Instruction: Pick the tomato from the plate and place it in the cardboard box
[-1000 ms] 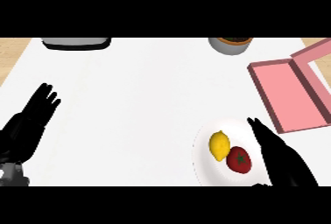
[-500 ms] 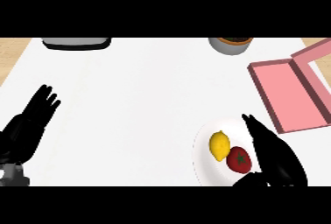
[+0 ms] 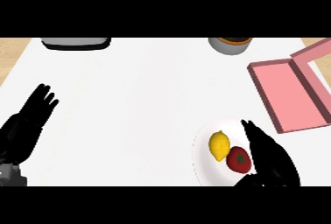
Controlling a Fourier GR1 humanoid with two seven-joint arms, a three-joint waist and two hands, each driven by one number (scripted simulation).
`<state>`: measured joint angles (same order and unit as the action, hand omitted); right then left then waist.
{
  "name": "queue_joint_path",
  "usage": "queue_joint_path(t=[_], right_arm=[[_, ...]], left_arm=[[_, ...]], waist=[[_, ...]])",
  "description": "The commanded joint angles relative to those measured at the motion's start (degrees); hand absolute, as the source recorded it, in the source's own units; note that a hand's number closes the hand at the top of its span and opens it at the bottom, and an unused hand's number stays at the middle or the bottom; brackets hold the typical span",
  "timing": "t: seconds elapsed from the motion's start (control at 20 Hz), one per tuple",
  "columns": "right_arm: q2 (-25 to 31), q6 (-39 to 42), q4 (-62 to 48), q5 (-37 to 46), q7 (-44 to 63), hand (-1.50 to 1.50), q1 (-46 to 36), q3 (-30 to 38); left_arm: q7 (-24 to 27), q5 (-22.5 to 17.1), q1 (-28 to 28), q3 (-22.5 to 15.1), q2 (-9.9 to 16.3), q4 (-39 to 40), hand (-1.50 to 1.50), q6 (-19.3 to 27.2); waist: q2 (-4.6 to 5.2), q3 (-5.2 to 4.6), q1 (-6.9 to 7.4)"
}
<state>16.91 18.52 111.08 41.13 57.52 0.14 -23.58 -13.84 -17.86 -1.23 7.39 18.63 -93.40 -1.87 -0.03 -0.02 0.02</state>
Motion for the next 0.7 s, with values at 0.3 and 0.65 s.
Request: queue_joint_path(t=[0.3, 0.65], right_arm=[[-3.25, 2.9, -8.01, 2.24, -0.5, -1.5, -0.96, 2.42], [-4.94, 6.58, -6.1, 3.06, -0.34, -1.5, -0.63, 4.59]], left_arm=[[-0.55, -0.72, 1.3, 3.06, -0.29, -1.73, 0.0, -2.39], [-0.27, 3.71, 2.88, 0.67, -4.24, -3.3, 0.0, -0.99]], waist=[[0.02, 0.02, 0.25], [-0.01, 0.01, 0.12]])
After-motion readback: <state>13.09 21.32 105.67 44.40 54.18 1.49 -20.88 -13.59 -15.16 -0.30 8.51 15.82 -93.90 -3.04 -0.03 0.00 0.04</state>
